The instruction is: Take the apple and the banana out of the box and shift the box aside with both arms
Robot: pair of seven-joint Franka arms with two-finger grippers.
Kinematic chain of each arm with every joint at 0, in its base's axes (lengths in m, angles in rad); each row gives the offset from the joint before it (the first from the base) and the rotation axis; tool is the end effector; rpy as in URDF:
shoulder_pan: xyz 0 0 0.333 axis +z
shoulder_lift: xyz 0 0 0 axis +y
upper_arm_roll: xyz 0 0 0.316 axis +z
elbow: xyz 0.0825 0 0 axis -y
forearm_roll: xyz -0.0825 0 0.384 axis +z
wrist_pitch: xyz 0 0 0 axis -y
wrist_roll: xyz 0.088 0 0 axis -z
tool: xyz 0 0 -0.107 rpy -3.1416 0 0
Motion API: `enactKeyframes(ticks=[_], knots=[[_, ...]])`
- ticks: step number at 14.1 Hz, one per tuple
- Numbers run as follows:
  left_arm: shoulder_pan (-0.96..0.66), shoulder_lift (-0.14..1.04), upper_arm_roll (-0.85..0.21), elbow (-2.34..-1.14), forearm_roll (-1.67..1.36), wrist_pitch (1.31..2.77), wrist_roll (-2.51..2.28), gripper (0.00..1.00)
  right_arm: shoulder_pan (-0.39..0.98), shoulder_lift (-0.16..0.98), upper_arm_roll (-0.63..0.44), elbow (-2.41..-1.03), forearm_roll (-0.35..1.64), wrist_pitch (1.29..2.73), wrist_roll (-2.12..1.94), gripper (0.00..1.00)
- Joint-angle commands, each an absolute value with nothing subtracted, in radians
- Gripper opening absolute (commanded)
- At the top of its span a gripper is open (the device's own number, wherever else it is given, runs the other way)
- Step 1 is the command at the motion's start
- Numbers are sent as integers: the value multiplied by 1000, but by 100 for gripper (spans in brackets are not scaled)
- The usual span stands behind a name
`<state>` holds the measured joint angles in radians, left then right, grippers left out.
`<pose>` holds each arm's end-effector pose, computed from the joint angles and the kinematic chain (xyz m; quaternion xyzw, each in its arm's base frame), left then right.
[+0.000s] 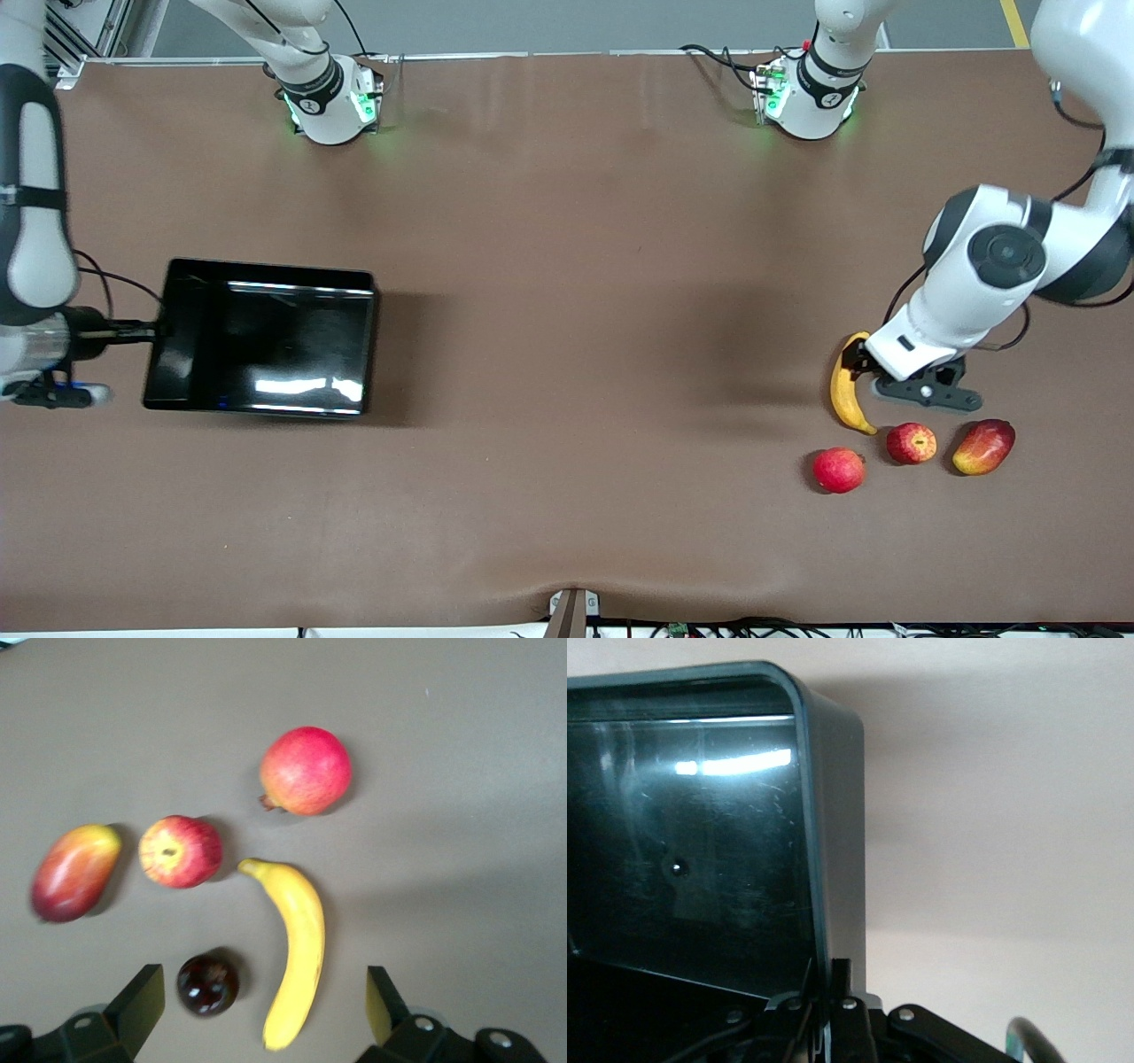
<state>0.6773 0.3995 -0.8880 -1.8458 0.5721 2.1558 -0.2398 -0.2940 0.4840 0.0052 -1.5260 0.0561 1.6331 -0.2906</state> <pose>0.6276 -0.0676 0.3857 -0.9888 0.1102 -0.0637 0.0785 0.6200 -0.1787 0.3540 -0.9819 0.0061 0.1713 0.0807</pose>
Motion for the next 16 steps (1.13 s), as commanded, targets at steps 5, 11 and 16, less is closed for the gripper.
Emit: enactKeyframes(ticks=[5, 11, 16], knots=[[675, 359, -943, -1479, 454, 1769, -215, 100, -405, 468, 32, -1707, 58, 1883, -538, 0], [681, 339, -995, -1324, 442, 1559, -210, 100, -474, 503, 37, -1799, 64, 2003, -564, 0], [686, 233, -991, -1318, 351, 1526, -225, 100, -468, 503, 37, -1805, 64, 1996, -561, 84]])
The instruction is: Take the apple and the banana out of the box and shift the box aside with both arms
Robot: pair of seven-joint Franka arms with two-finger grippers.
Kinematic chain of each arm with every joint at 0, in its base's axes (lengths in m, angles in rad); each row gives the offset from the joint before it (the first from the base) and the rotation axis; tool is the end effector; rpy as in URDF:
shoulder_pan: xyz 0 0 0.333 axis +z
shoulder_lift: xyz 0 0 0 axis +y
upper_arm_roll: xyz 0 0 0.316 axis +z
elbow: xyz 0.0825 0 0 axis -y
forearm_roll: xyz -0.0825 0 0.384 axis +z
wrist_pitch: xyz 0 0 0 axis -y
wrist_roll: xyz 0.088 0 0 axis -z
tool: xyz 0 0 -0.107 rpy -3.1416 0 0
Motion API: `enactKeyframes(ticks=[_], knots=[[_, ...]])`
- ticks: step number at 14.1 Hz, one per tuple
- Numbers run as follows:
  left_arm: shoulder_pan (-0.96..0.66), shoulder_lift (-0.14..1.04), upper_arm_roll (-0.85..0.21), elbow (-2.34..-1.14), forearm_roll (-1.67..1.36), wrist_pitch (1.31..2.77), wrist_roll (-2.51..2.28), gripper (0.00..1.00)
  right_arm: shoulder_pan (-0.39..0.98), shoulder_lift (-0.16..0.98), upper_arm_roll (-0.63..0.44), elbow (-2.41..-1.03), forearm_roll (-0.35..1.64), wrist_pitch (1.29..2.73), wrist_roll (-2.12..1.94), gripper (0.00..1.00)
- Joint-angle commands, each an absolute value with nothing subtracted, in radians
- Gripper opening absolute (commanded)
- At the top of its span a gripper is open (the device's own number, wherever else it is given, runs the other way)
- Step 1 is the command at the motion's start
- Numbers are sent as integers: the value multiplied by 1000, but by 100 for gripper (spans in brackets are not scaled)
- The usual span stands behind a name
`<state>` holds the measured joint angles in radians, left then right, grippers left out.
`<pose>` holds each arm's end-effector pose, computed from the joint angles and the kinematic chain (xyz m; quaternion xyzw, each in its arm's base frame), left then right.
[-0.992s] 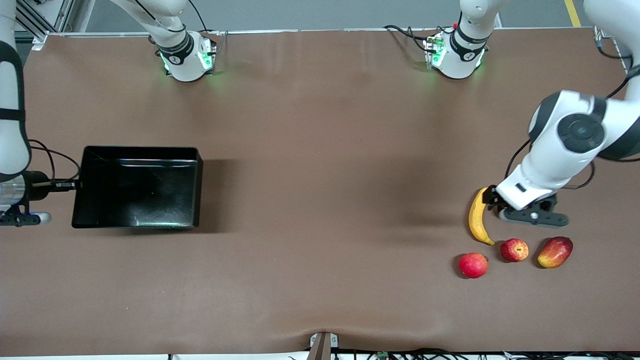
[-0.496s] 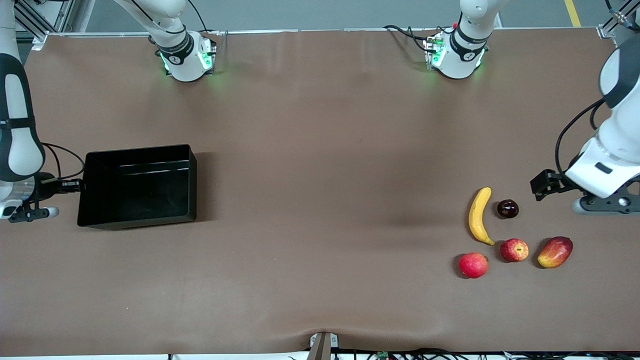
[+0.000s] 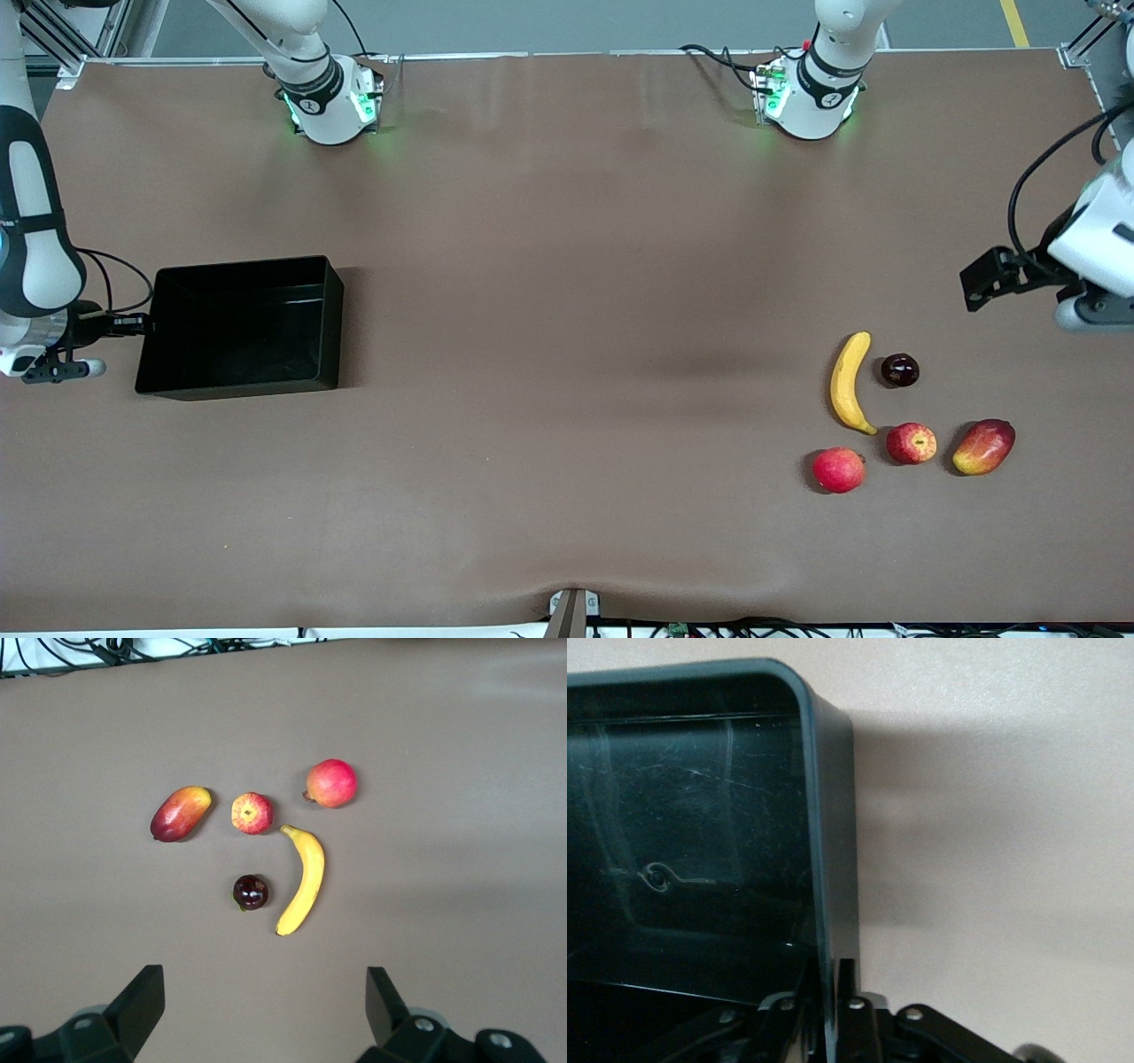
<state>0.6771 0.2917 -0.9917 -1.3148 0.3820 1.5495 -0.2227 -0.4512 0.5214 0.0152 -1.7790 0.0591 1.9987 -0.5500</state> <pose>0.6102 -0.0626 0.6374 -0.9968 0.0208 -0.0503 0.0583 0.5655 -0.2602 0.2433 -0.9874 -0.0397 0.1188 0.0963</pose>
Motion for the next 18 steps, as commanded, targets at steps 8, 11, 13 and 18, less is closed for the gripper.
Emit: enactKeyframes(ticks=[8, 11, 13, 18], knots=[[401, 164, -675, -1321, 295, 1511, -210, 100, -362, 505, 38, -1506, 49, 1688, -532, 100], [243, 111, -447, -1348, 160, 1539, -209, 100, -298, 522, 37, -1317, 41, 1511, -522, 100], [139, 63, -303, -1402, 108, 1540, -206, 100, -261, 517, 38, -1251, 49, 1502, -477, 100], [-29, -83, -146, -1618, 72, 1589, -206, 100, -75, 436, 37, -1197, 5, 1416, -113, 100]])
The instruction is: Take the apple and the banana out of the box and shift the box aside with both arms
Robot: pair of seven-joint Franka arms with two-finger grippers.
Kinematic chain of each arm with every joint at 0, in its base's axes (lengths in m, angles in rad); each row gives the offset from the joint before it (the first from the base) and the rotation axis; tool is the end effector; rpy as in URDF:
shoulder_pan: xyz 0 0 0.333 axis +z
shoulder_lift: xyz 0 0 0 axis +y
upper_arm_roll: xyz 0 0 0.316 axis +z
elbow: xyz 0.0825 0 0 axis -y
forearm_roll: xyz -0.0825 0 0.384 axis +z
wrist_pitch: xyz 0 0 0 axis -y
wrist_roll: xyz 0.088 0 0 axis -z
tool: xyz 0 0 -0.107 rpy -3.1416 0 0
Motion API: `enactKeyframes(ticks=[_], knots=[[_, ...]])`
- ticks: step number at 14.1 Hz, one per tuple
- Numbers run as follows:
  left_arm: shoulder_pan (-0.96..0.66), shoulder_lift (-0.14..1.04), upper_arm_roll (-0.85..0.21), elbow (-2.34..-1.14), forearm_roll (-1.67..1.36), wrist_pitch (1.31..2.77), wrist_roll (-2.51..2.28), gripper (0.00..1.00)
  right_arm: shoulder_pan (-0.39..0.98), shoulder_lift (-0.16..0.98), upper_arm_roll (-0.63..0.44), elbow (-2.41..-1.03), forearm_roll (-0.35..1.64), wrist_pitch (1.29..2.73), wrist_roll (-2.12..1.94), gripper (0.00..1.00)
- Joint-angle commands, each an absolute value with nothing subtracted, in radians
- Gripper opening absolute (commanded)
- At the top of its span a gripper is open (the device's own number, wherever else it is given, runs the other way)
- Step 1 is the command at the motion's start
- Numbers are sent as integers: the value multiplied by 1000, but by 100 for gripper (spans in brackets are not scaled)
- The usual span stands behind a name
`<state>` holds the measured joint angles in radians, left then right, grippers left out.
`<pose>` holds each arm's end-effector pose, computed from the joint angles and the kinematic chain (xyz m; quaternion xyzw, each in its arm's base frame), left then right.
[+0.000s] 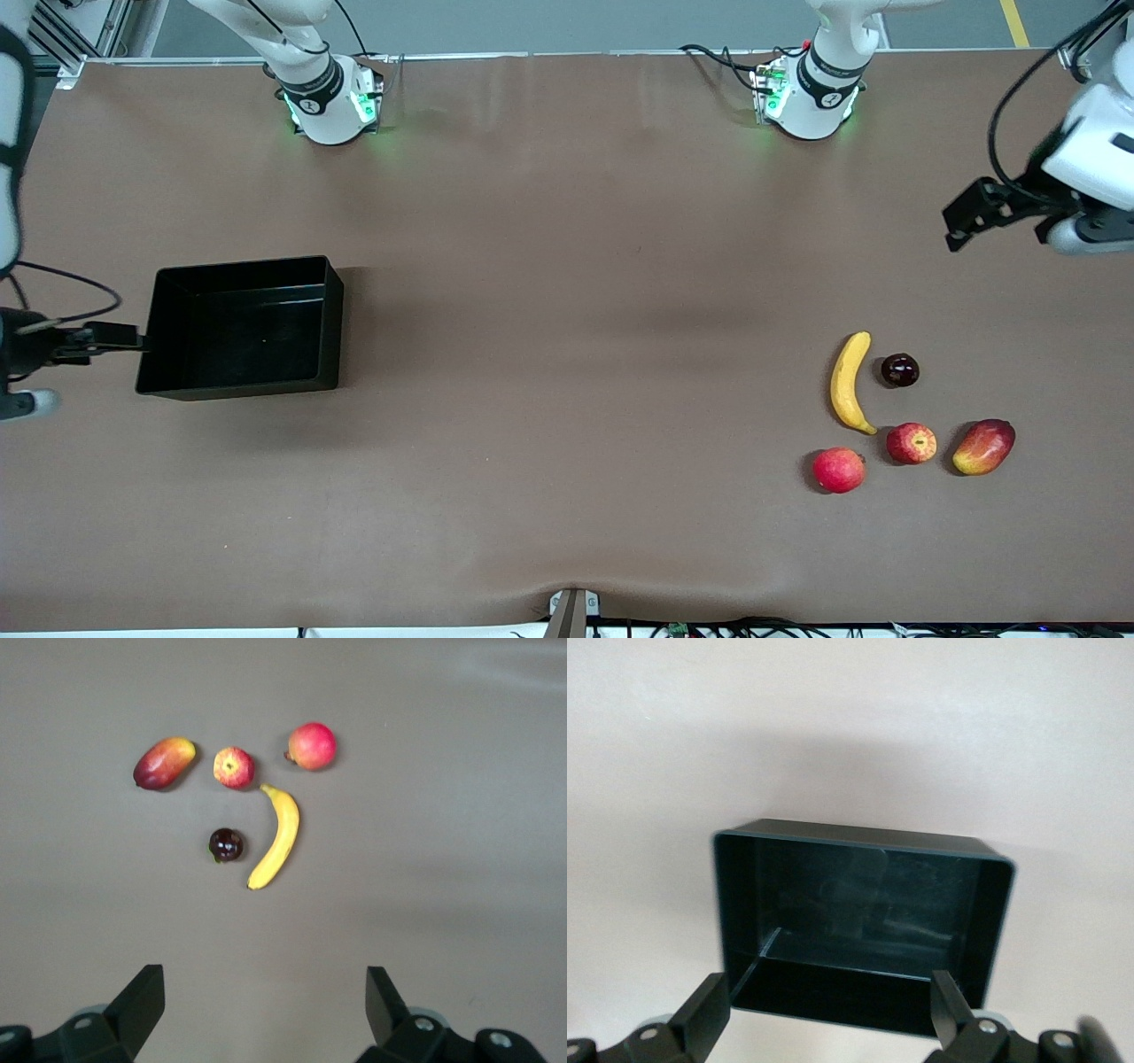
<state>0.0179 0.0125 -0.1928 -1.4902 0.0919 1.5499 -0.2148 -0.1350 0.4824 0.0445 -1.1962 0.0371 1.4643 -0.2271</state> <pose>0.5502 -0.0863 0.6542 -0.9985 -0.0220 -0.0319 0.0393 0.6705 -0.0633 0.4925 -0.9917 -0.0664 0.1007 0.0456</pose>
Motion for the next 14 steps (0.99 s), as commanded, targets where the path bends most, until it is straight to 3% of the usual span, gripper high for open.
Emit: enactKeyframes(ticks=[1, 8, 12, 14], knots=[[-29, -107, -146, -1650, 71, 1601, -206, 100, -60, 408, 40, -1197, 11, 1382, -73, 100], [-23, -140, -144, -1663, 46, 1605, -204, 100, -43, 192, 35, -1242, 25, 1232, -48, 100], [-23, -138, -133, -1651, 44, 1574, -209, 100, -69, 19, 32, -1470, 20, 1281, -49, 100], [-25, -130, -133, -1649, 44, 1575, -209, 100, -68, -15, 34, -1561, 8, 1331, -54, 100]])
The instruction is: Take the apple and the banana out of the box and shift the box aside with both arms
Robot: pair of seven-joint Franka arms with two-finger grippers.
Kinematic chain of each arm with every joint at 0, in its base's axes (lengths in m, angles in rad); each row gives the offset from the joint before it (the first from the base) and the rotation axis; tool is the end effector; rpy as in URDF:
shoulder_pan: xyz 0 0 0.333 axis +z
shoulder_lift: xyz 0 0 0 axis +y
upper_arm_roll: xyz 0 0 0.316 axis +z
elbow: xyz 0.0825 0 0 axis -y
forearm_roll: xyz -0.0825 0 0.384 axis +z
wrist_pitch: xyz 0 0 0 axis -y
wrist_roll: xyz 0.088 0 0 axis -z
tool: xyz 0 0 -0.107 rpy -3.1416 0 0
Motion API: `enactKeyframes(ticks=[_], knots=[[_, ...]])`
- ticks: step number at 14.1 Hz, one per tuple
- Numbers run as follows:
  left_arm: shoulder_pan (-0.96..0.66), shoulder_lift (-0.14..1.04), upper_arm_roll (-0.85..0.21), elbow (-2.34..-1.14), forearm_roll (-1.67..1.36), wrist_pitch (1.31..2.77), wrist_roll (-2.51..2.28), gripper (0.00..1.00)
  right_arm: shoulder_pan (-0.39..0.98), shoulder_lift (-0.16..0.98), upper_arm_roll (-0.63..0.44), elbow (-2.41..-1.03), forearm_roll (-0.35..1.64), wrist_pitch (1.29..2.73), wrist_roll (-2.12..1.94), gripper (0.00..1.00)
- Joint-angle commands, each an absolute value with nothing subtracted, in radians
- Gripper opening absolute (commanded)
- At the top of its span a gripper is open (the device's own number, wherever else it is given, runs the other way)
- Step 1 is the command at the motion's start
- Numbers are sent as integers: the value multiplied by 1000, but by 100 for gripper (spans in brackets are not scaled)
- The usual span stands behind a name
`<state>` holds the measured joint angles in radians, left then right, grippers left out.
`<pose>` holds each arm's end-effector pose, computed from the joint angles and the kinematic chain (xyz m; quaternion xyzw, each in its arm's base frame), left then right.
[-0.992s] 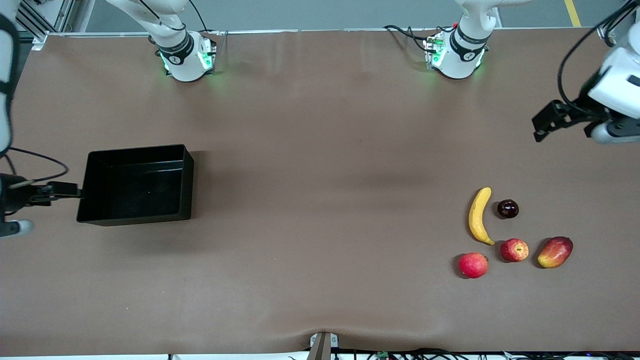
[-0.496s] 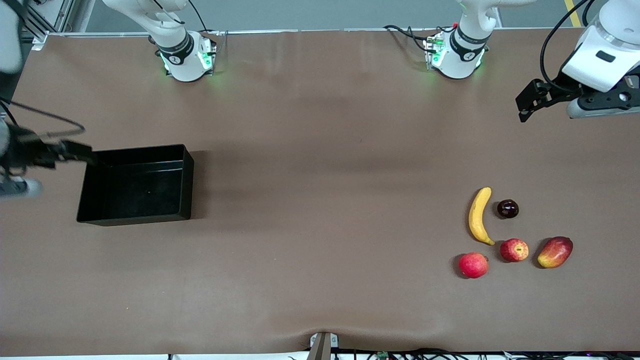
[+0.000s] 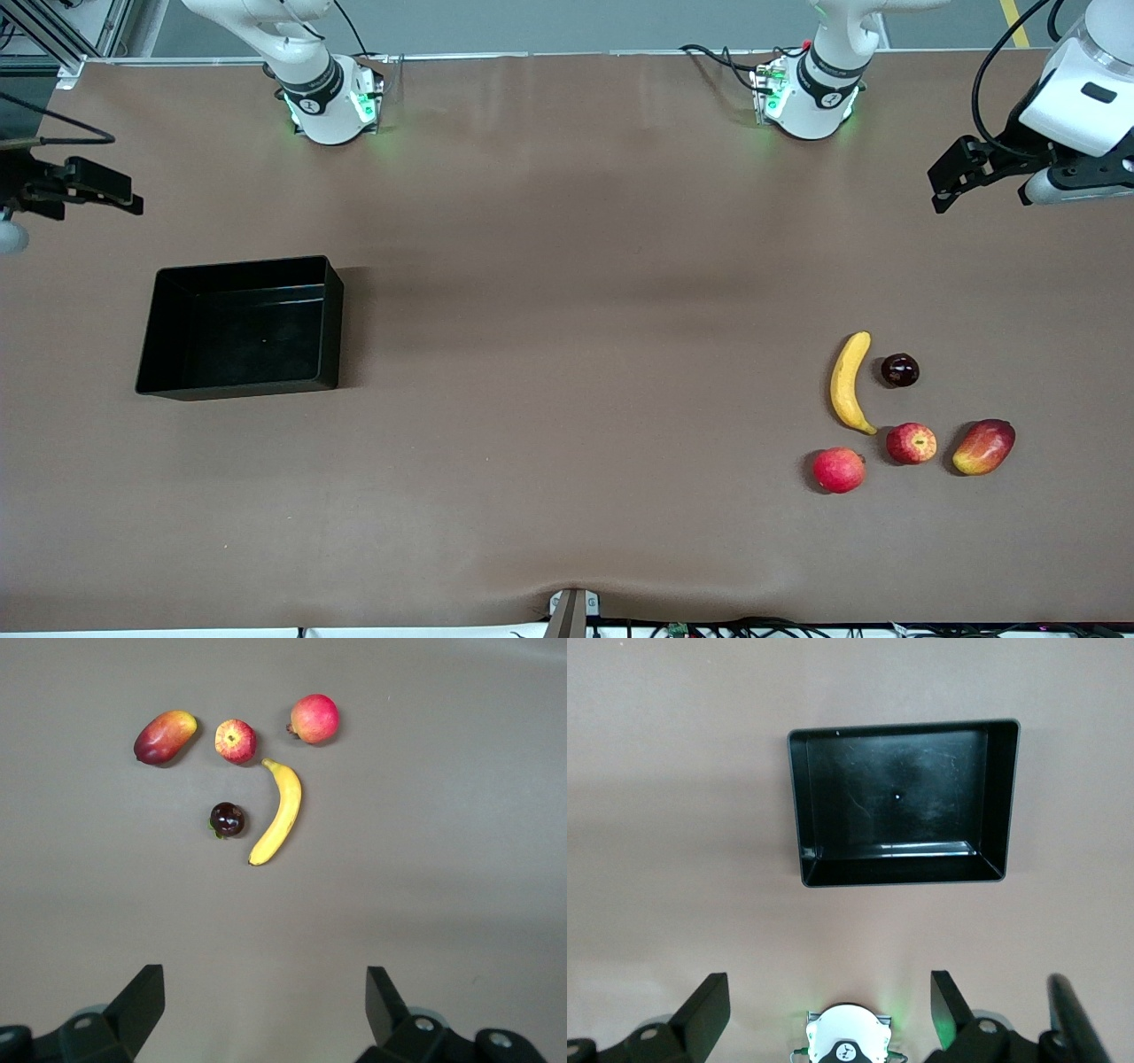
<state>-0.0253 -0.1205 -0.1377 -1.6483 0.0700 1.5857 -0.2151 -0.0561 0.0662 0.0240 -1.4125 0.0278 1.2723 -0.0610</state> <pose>0.5120 -0.0815 0.6536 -0.9983 -0.0267 -0.0360 0.0371 0.5420 -0.0144 0.6376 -0.9944 -0.0171 0.1022 0.0192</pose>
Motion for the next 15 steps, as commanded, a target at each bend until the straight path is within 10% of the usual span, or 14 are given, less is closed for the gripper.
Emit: enactKeyframes(ticks=[1, 15], knots=[[-26, -132, -133, -1649, 44, 1575, -213, 100, -64, -21, 35, -1566, 6, 1333, -57, 100], [-25, -100, -132, -1605, 46, 1554, -210, 100, -43, 2, 43, -1427, -60, 1278, -182, 100]])
